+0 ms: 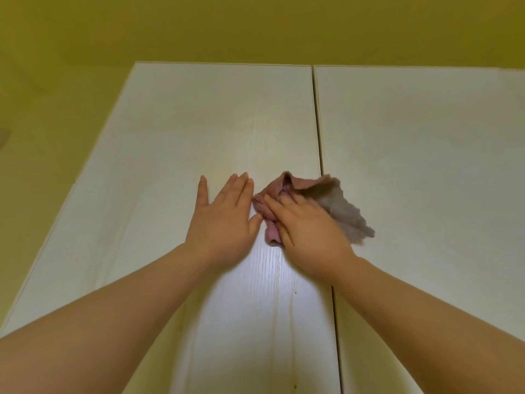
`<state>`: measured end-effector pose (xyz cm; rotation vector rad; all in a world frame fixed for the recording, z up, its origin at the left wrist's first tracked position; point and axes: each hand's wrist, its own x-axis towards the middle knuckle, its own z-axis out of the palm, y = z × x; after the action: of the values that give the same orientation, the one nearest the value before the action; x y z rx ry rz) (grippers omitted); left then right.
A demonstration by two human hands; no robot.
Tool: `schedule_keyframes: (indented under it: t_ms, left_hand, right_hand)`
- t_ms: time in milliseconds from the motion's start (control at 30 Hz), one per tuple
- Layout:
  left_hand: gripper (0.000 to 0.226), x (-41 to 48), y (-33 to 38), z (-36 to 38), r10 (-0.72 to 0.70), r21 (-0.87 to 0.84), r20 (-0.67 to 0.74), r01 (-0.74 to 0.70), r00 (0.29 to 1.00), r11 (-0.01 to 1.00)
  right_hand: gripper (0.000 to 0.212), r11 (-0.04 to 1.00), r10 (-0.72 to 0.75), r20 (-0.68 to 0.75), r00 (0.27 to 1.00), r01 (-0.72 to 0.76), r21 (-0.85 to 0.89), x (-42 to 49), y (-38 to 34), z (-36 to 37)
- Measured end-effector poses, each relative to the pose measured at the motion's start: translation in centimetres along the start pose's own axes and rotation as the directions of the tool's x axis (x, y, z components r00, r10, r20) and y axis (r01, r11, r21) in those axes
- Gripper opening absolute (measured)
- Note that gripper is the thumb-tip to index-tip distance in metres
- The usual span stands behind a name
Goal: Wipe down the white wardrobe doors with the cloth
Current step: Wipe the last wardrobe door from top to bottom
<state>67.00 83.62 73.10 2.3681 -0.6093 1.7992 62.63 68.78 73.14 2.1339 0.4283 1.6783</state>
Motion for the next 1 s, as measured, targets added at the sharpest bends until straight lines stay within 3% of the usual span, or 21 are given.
schedule_keyframes:
  t_ms: [67, 167, 200, 300, 367, 433, 500, 533, 700, 833, 900, 1000]
  left_hand:
    - [0.062, 0.0, 0.0, 0.0, -0.007, 0.003, 0.007, 0.007, 1.000, 1.000]
    - [0.063, 0.3, 0.2, -0.4, -0.001, -0.023, 0.014, 0.001, 1.000, 1.000]
    - [0.063, 0.3, 0.1, -0.5, 0.006, -0.043, -0.007, -0.006, 1.000, 0.999]
    - [0.064, -0.5, -1.3, -0.8, 0.063, -0.069, -0.052, -0.067, 0.997, 0.995]
    - [0.063, -1.2, -3.3, -0.5, 0.092, -0.041, -0.070, -0.095, 0.993, 0.995]
    - [0.061, -1.7, -5.4, -0.5, 0.051, -0.067, -0.080, -0.056, 0.996, 0.996]
    - [0.059, -1.7, -7.5, -0.4, 0.008, -0.115, -0.106, -0.020, 0.994, 0.993]
    - [0.058, -1.6, -8.6, -0.2, 0.014, -0.116, -0.113, -0.028, 0.993, 0.993]
    - [0.057, -1.2, -13.5, 0.4, 0.020, -0.144, -0.145, -0.041, 0.989, 0.989]
    - [0.055, -1.5, -15.8, 1.2, 0.022, -0.191, -0.166, -0.054, 0.986, 0.980]
    - [0.056, -1.4, -17.0, 1.4, -0.008, -0.206, -0.195, -0.033, 0.981, 0.978]
    - [0.054, -1.3, -18.8, 1.5, -0.062, -0.233, -0.212, 0.011, 0.975, 0.972]
  right_hand:
    - [0.054, 1.000, 0.021, -0.074, 0.997, -0.021, 0.012, 0.4, 1.2, -0.4]
    - [0.054, 0.964, 0.265, -0.031, 0.964, -0.264, 0.033, 2.3, 1.1, -0.5]
    - [0.054, 0.962, 0.272, -0.021, 0.962, -0.272, 0.012, 2.7, 0.5, -0.4]
    - [0.060, 0.999, 0.048, 0.020, 0.999, -0.048, 0.001, 2.4, -2.0, 0.6]
    - [0.061, 1.000, -0.005, 0.039, 0.999, 0.006, -0.004, 2.6, -1.3, 0.5]
    - [0.050, 0.988, 0.155, 0.018, 0.988, -0.155, -0.007, 4.1, 0.0, 0.0]
    - [0.050, 0.932, 0.363, -0.038, 0.931, -0.363, -0.007, 6.2, -0.7, 0.0]
    - [0.051, 0.917, 0.397, -0.040, 0.917, -0.398, -0.021, 7.0, -2.3, 0.3]
    - [0.057, 0.986, 0.161, -0.017, 0.987, -0.161, -0.043, 8.5, -8.0, 2.5]
    - [0.049, 0.906, 0.422, -0.079, 0.903, -0.423, 0.002, 11.2, -6.7, 2.1]
    - [0.050, 0.887, 0.457, -0.102, 0.884, -0.461, -0.022, 12.6, -9.2, 2.9]
    - [0.055, 0.973, 0.227, -0.036, 0.973, -0.228, -0.041, 12.8, -12.6, 4.2]
